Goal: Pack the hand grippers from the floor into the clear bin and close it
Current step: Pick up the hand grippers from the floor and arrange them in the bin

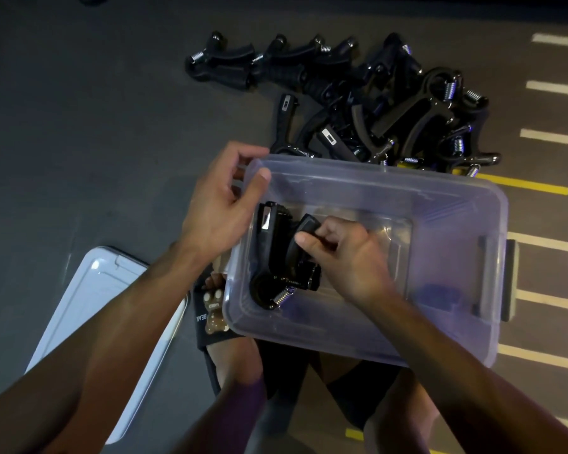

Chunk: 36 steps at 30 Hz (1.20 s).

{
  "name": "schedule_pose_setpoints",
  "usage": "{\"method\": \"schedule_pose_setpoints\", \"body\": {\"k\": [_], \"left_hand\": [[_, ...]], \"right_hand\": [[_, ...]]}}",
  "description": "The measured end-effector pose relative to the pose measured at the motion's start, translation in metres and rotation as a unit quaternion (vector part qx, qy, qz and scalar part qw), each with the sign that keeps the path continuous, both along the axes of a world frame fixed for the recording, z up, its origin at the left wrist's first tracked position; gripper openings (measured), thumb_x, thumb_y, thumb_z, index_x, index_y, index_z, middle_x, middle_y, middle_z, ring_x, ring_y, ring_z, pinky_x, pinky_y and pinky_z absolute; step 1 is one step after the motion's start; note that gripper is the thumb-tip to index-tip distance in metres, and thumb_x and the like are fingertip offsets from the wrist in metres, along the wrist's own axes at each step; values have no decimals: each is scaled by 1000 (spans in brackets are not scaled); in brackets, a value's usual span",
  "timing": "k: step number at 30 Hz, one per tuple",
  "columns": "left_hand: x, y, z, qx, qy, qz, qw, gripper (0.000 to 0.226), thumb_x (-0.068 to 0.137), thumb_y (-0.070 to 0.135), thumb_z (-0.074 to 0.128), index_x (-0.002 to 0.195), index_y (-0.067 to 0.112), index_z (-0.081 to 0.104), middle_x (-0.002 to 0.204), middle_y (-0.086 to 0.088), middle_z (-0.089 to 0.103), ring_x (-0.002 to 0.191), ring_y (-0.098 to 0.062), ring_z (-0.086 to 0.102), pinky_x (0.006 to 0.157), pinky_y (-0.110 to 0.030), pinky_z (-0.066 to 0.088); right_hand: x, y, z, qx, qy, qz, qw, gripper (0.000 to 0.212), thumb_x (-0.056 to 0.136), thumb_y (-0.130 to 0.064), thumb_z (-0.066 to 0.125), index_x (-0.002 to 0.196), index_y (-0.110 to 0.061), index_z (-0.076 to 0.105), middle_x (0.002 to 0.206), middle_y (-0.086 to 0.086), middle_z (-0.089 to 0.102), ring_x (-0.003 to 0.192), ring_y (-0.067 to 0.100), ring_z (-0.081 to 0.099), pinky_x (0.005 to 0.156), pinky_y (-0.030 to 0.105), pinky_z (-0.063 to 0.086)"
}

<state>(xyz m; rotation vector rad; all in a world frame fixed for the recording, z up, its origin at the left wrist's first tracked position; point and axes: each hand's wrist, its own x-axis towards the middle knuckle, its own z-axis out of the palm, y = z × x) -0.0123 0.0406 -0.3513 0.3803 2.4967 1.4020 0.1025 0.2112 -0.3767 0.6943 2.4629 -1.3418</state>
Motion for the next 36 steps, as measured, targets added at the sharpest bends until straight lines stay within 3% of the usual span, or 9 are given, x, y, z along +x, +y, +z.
{"method": "schedule_pose_setpoints", "body": {"k": [6, 10, 15, 20, 25, 28, 30, 34, 36], "left_hand": [[-23, 6, 0, 80, -127, 99, 984, 29, 108, 23, 44, 95, 24, 70, 83, 9, 69, 74, -7, 64, 66, -21, 52], [-56, 3, -16, -17, -197, 51, 979, 29, 108, 17, 45, 98, 22, 72, 85, 12, 72, 74, -3, 68, 66, -17, 53], [-100, 12, -50, -175, -148, -128, 965, 26, 103, 3, 53, 122, 10, 69, 112, -3, 53, 105, -18, 55, 95, -22, 45], [-117, 31, -74, -298, -107, -211, 925, 32, 102, 13, 57, 130, 23, 69, 140, -7, 47, 132, -22, 45, 108, -17, 28], [-123, 39, -77, -354, -37, -283, 891, 30, 98, 17, 63, 126, 23, 71, 136, -9, 52, 127, -32, 48, 108, -40, 40], [-126, 39, -71, -383, -4, -318, 867, 28, 92, 19, 70, 120, 24, 71, 133, -5, 53, 124, -27, 47, 102, -33, 39], [-127, 35, -76, -376, -20, -283, 882, 25, 88, 20, 75, 113, 22, 72, 123, -5, 55, 119, -25, 49, 100, -29, 38], [-123, 17, -80, -330, -29, -299, 895, 10, 94, 12, 63, 96, 20, 68, 123, -18, 58, 117, -41, 55, 102, -56, 47], [-120, 11, -70, -309, -29, -265, 913, 12, 91, 21, 71, 96, 32, 70, 119, -7, 58, 111, -30, 58, 101, -45, 48]], "right_hand": [[0, 8, -1, 27, 15, 18, 999, 61, 74, -82, 48, 69, -22, 57, 61, -9, 62, 65, 13, 62, 68, 39, 54], [-11, 16, 8, 40, 34, 1, 999, 65, 80, -81, 43, 66, -19, 54, 56, -6, 56, 60, 14, 58, 61, 33, 47], [-23, 22, 13, 45, 49, -8, 998, 66, 87, -74, 39, 65, -14, 55, 55, -2, 55, 59, 17, 56, 60, 34, 46], [-26, 24, 10, 72, 49, 2, 996, 64, 88, -74, 39, 65, -16, 52, 52, -2, 52, 58, 21, 57, 59, 34, 46], [-30, 26, 10, 94, 51, 24, 994, 59, 89, -72, 38, 63, -20, 45, 50, -4, 47, 56, 23, 56, 57, 35, 46], [-31, 26, 10, 101, 50, 32, 993, 57, 90, -71, 38, 63, -21, 43, 50, -6, 46, 55, 20, 53, 56, 32, 42], [-31, 26, 11, 106, 47, 35, 993, 57, 90, -71, 38, 63, -21, 42, 49, -7, 45, 55, 17, 51, 55, 30, 37], [-27, 28, 12, 111, 66, 32, 991, 56, 92, -67, 40, 64, -20, 50, 50, -8, 47, 51, 12, 51, 53, 27, 34], [-25, 29, 12, 105, 72, 33, 991, 58, 92, -69, 39, 66, -19, 54, 53, -7, 53, 54, 14, 57, 55, 30, 42]]}}
